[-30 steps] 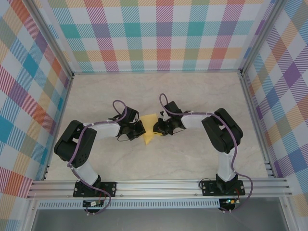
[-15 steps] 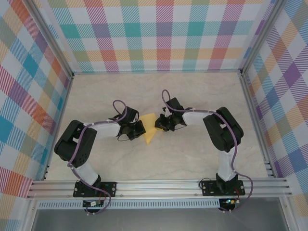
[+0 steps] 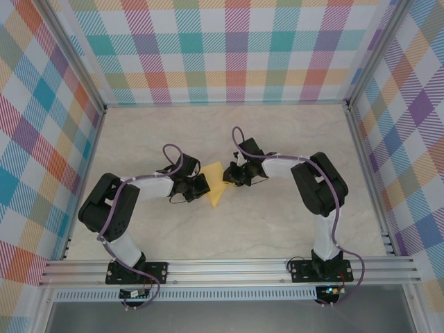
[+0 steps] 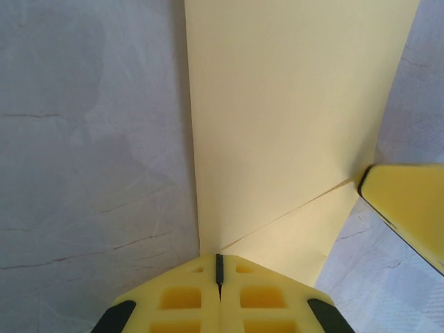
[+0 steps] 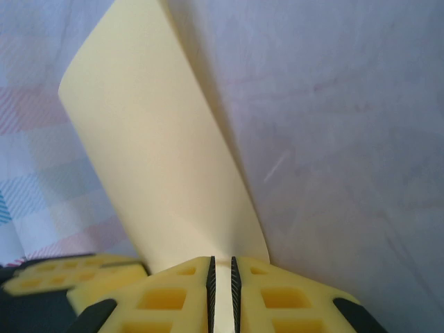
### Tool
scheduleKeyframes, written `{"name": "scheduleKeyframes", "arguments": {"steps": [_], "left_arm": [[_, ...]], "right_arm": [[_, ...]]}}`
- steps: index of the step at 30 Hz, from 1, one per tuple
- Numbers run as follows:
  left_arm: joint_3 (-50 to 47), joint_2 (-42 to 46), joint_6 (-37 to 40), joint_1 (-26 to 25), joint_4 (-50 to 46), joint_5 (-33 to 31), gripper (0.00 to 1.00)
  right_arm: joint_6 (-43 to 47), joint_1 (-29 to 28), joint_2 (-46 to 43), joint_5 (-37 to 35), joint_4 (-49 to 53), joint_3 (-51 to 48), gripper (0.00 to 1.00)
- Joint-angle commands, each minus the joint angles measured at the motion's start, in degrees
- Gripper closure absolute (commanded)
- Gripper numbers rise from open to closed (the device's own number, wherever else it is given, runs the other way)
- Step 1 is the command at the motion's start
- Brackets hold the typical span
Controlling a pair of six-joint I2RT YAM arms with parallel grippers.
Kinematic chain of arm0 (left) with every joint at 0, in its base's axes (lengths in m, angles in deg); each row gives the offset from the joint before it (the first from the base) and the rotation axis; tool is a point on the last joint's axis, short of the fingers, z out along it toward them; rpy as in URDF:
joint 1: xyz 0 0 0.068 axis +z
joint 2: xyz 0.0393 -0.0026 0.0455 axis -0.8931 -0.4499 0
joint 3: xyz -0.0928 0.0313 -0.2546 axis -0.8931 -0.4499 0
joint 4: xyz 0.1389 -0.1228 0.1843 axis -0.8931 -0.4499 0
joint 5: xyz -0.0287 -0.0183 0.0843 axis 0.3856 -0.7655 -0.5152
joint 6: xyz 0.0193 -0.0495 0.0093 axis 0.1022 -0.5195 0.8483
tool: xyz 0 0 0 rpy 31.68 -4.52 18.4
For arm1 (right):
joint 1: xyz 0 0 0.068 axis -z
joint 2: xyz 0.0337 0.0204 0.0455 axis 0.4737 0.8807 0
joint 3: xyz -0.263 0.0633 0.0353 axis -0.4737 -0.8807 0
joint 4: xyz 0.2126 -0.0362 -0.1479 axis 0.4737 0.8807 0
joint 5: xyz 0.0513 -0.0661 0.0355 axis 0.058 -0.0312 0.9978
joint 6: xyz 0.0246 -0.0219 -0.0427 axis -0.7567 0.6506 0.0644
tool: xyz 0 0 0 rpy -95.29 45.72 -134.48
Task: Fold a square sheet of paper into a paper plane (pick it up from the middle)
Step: Third fold the triangle at the center of the table.
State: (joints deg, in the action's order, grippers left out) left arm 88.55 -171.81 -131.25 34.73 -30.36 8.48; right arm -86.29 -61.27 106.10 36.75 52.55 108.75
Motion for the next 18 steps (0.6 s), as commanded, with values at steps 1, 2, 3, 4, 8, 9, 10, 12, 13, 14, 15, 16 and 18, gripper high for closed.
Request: {"name": "scheduleKeyframes", "arguments": {"steps": [1,2,3,4,8,9,10,12,13,14,15,16,18], "left_arm": [[0.0,-1.1,0.7,-0.4,-3.4,-1.4,0.96],[0.1,-1.1,0.6,-0.4,-3.4,-1.5,0.96],[0.1,-1.1,0.7,-0.5,-3.4,-1.6,0.96],[0.1,-1.1,0.6,-0.4,-3.3,-1.7,0.96],[0.1,-1.0,0.5,-0.5,-3.2,-1.9,0.96],[0.1,-1.0,0.5,-0.5,-3.3,-2.0,0.96],[0.2,-1.0,0.4,-0.5,-3.3,-2.1,0.96],[0.2,-0.9,0.4,-0.5,-3.4,-2.2,0.96],[0.2,-0.9,0.4,-0.5,-3.4,-2.2,0.96],[0.2,-0.9,0.4,-0.5,-3.4,-2.2,0.96],[0.2,-0.8,0.4,-0.5,-3.4,-2.2,0.96],[0.3,-0.7,0.4,-0.5,-3.5,-2.2,0.96],[0.3,-0.7,0.3,-0.5,-3.6,-2.3,0.96]], "right_arm": [[1.8,-0.3,-6.7,4.6,-2.5,-3.6,0.85],[1.8,-0.8,-7.2,5.5,-2.6,-4.5,0.86],[1.6,-1.4,-7.6,6.3,-2.9,-5.5,0.86],[1.6,-2.3,-7.8,7.3,-3.5,-6.3,0.86],[2.5,-5.8,-7.4,7.5,-2.4,-6.2,0.86],[2.6,-6.4,-7.1,7.4,-2.2,-5.8,0.86],[2.5,-6.8,-6.6,7.2,-2.0,-5.6,0.86],[2.3,-7.2,-5.7,7.4,-2.3,-5.3,0.86],[2.5,-7.5,-5.3,7.4,-2.3,-5.1,0.86],[2.6,-7.7,-4.8,7.3,-2.0,-4.9,0.86],[2.9,-7.9,-4.3,7.4,-1.6,-4.6,0.86],[3.5,-8.2,-3.8,7.3,-0.9,-4.1,0.87],[3.7,-8.5,-3.1,7.0,-0.3,-3.9,0.87]]}}
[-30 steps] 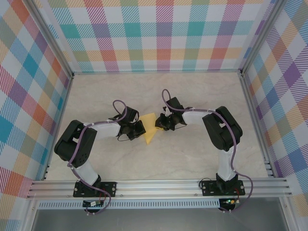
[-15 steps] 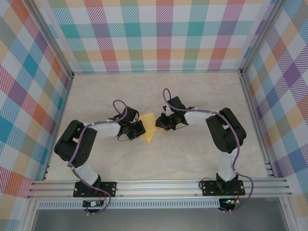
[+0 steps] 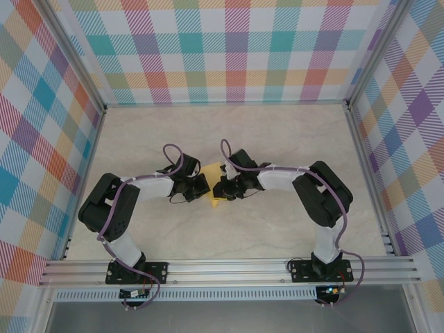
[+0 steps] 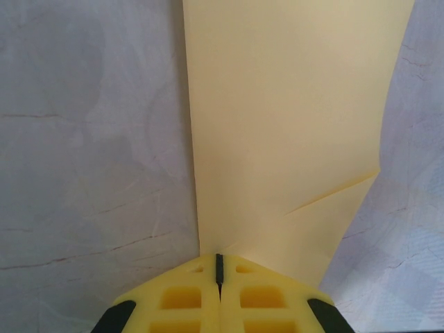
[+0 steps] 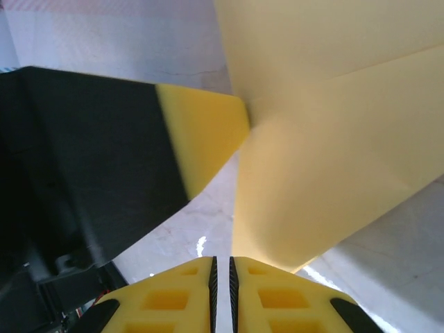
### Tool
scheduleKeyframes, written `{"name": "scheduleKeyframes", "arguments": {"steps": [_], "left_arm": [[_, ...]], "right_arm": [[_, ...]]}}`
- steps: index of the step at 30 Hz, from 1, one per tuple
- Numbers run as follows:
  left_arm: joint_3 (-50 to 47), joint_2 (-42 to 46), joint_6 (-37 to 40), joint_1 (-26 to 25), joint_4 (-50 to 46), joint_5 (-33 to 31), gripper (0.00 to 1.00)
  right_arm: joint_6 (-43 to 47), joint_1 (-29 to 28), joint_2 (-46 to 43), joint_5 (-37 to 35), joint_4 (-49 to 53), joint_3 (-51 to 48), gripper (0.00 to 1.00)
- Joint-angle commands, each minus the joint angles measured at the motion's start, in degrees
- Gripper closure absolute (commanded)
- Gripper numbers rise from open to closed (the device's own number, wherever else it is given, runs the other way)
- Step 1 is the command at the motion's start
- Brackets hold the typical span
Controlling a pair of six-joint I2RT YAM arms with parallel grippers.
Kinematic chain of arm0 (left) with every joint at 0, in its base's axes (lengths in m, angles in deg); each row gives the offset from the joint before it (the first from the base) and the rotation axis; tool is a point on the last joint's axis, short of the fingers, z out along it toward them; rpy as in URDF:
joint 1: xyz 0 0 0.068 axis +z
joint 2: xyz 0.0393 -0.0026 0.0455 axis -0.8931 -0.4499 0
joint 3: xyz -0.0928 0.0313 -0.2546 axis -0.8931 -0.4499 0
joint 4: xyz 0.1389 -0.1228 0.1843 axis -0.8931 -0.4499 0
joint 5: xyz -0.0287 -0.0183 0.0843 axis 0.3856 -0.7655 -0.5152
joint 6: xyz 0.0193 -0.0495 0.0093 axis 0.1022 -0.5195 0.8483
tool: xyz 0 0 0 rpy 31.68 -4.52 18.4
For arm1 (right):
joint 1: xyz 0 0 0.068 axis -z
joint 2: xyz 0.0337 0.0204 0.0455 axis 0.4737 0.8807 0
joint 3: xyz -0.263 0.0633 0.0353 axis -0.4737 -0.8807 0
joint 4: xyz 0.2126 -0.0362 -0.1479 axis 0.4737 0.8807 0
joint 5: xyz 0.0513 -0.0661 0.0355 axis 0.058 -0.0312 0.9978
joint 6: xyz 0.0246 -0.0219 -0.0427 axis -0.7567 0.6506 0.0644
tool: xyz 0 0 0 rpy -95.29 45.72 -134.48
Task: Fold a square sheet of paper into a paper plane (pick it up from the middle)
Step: Third fold the triangle at the center of the table.
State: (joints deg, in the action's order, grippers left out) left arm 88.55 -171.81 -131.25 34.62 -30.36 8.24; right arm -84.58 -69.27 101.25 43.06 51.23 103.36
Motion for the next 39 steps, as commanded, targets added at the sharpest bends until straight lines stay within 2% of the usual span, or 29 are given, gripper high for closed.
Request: {"name": "scheduleKeyframes", "arguments": {"steps": [1,13,24,39], "left_arm": [[0.3,-0.6,0.3,-0.4,-3.6,-2.2,0.96],[0.5,-0.4,0.0,-0.4,-4.0,-2.6,0.96],[0.3,-0.2,-0.4,-0.5,-3.8,-3.1,0.96],[-0.2,0.3,-0.6,-0.5,-3.6,-3.4,0.97]], "right_arm": [[2.0,-0.6,2.1,0.9,0.8,1.5,0.87],[3.0,-1.3,3.5,-0.5,3.1,1.8,0.87],[3.8,-2.1,0.6,2.9,-0.1,-0.8,0.87],[3.0,-2.7,4.2,-1.4,6.2,1.4,0.91]]}}
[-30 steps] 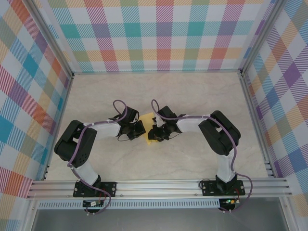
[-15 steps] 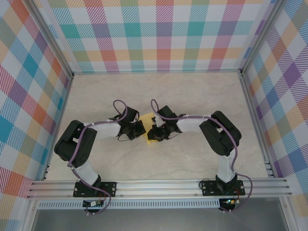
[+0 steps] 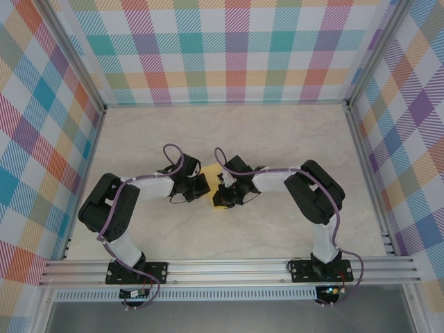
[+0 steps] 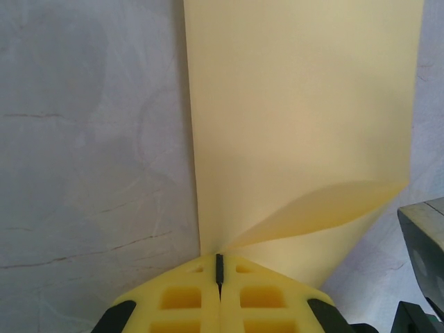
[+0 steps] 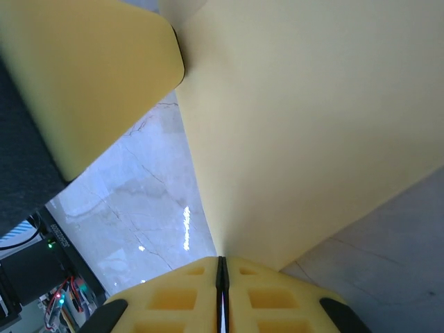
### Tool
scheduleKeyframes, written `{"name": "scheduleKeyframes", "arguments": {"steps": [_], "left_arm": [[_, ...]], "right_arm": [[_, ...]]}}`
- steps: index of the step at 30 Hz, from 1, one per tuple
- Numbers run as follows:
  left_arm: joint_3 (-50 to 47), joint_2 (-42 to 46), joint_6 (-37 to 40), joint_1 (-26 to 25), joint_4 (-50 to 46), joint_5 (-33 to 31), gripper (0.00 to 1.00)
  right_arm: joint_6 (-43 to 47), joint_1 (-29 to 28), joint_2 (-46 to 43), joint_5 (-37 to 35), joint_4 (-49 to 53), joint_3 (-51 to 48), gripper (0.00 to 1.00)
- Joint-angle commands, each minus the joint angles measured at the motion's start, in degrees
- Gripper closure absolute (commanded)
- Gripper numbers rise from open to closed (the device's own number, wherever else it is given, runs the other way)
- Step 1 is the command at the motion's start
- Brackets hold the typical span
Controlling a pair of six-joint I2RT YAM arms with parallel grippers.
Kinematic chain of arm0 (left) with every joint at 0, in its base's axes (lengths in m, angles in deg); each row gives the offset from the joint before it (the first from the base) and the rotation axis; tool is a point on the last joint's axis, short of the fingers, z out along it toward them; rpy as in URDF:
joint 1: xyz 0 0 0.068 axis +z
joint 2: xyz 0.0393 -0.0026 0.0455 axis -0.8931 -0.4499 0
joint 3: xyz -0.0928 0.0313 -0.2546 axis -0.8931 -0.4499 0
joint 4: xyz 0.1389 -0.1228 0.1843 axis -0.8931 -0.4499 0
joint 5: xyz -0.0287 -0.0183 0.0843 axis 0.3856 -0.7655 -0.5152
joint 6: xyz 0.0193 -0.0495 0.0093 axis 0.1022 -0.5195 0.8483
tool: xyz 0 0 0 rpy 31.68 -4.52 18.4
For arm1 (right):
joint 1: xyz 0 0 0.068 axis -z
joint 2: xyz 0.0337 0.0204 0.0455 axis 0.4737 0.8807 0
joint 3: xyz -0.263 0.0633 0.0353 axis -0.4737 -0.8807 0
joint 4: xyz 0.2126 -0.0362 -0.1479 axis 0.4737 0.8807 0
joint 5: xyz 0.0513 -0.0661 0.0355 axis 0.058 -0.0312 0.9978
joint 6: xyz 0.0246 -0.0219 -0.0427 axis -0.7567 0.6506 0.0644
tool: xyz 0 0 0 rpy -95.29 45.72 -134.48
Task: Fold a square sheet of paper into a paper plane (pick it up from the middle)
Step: Third fold the triangle at the center of the table.
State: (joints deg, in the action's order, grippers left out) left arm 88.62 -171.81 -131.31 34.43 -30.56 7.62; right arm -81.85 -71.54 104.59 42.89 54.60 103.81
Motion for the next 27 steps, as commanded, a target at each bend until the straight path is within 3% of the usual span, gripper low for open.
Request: {"name": "scheduleKeyframes", "arguments": {"steps": [1,8,18,27], "left_arm": [[-0.3,0.3,-0.6,-0.3,-3.3,-2.8,0.97],[0.1,0.3,-0.3,-0.3,-3.6,-3.1,0.97],[0.3,0.2,-0.4,-0.3,-3.6,-2.7,0.97],[1.5,0.6,3.9,-0.3,-4.1,-2.7,0.97]], "right_arm": [[0.5,-0.5,0.4,-0.9,2.4,0.8,0.91],[-0.3,-0.7,-3.6,1.0,-1.5,-1.4,0.90],[-0.5,-1.7,0.6,-2.4,4.0,0.9,0.91],[-0.5,1.2,-9.0,-10.3,3.1,0.9,0.90]]}}
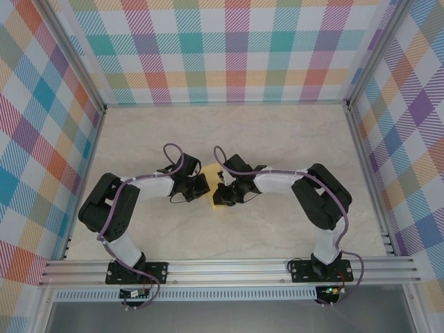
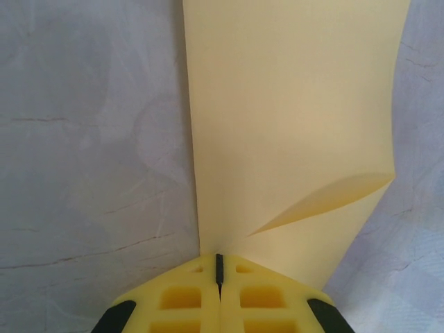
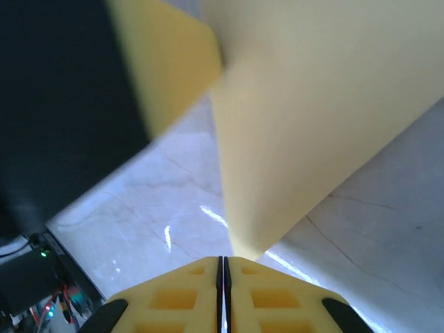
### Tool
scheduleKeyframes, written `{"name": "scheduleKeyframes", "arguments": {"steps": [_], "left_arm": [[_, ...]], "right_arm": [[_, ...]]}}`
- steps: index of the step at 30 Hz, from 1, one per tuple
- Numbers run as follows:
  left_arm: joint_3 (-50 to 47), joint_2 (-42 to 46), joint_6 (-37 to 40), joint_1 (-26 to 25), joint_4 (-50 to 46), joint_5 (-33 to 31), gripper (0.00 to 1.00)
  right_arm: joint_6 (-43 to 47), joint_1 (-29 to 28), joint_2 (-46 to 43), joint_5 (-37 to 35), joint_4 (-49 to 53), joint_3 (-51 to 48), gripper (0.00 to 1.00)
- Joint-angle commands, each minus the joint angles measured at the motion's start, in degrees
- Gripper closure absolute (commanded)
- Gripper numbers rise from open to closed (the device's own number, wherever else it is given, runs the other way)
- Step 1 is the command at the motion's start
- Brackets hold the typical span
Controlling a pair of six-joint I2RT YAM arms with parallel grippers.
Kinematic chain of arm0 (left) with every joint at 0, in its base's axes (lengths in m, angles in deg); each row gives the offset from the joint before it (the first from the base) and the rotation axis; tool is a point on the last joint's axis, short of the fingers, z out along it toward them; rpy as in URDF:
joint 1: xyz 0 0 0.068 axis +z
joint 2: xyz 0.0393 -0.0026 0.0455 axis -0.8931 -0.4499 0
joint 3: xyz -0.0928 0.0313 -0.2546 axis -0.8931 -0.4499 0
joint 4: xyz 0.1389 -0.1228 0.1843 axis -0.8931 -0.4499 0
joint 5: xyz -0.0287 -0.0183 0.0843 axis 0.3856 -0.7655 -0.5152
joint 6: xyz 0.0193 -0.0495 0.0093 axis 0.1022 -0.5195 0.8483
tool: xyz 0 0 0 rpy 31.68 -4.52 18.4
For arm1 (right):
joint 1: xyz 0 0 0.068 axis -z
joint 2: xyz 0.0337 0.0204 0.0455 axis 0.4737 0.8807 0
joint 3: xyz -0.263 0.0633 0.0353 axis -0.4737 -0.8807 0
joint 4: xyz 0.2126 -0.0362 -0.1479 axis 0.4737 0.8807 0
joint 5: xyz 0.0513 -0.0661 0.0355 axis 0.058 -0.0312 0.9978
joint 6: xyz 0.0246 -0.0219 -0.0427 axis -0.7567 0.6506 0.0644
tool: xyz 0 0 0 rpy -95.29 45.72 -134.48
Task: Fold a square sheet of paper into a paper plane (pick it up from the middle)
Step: Third fold the triangle at the center of the table.
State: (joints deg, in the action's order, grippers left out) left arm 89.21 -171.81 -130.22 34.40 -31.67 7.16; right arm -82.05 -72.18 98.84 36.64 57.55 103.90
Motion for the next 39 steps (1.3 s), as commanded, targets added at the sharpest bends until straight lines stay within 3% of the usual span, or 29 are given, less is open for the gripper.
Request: {"name": "scheduleKeyframes", "arguments": {"steps": [1,10,15,21,26,32,39], "left_arm": [[1.1,0.4,3.9,-0.3,-3.0,-2.4,0.97],[4.8,-2.2,19.2,0.2,-4.0,1.6,0.98],[6.3,-3.2,23.3,0.7,-5.0,4.6,0.97],[5.3,0.7,19.0,2.0,-5.7,-2.2,0.97],[4.7,3.2,16.3,1.9,-3.4,1.5,0.94],[0.6,9.1,11.8,1.9,-1.9,0.4,0.92],[-11.0,16.6,-0.1,0.0,11.1,6.6,0.89]], "right_arm": [[-0.1,2.6,-3.0,-4.6,0.4,1.1,0.90],[-1.6,4.7,1.7,-6.4,2.2,7.4,0.90],[-4.8,4.8,4.2,-5.2,0.2,7.4,0.90],[-4.6,4.8,6.2,-4.5,0.0,8.0,0.90],[-3.3,4.8,7.3,-1.3,-0.5,8.7,0.90],[-4.5,4.7,8.5,-0.6,-1.0,8.1,0.90],[-8.0,4.7,9.0,-3.5,-1.1,8.1,0.90]]}}
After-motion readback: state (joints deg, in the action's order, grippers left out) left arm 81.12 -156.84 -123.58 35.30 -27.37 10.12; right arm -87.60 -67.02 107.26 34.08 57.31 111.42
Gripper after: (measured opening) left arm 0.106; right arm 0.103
